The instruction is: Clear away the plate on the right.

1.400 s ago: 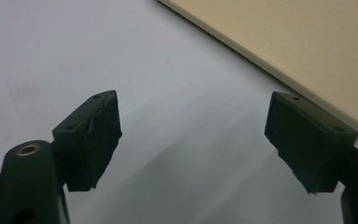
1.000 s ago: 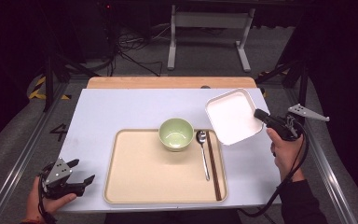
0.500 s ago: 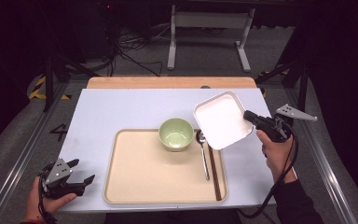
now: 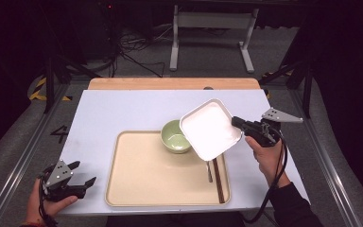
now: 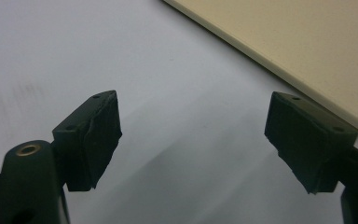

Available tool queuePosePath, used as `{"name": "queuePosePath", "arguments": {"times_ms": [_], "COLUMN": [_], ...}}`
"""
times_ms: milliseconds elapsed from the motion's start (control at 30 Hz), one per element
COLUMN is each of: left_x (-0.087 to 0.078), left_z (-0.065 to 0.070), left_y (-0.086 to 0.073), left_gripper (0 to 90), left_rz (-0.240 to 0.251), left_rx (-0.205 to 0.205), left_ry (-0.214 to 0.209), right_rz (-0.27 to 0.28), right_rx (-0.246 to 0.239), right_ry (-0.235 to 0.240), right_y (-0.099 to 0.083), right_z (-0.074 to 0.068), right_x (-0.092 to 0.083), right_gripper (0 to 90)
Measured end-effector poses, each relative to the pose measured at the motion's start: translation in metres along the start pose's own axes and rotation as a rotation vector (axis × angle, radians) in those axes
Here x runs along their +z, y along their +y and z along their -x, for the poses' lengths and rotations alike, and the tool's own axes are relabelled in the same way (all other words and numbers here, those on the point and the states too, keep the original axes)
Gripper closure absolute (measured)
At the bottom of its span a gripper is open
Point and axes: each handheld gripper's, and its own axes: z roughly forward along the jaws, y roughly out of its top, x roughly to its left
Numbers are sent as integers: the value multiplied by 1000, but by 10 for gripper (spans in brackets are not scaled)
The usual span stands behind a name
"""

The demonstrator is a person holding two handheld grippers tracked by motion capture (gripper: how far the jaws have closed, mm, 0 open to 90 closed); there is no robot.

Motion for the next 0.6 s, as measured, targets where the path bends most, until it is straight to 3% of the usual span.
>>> {"name": "queuePosePath", "arguments": {"times_ms": [600], "left_x": [0], "left_z": [1], "left_y": [0], "left_gripper": [194], "left_rz": [-7], "left_rx": [3], "left_ry": [2], "right_rz": [-83], "right_rx": [-125], "right_ry": [84], "right_y": [-3], "right_z": [-36], "right_x": [30], "right_gripper": [893]}}
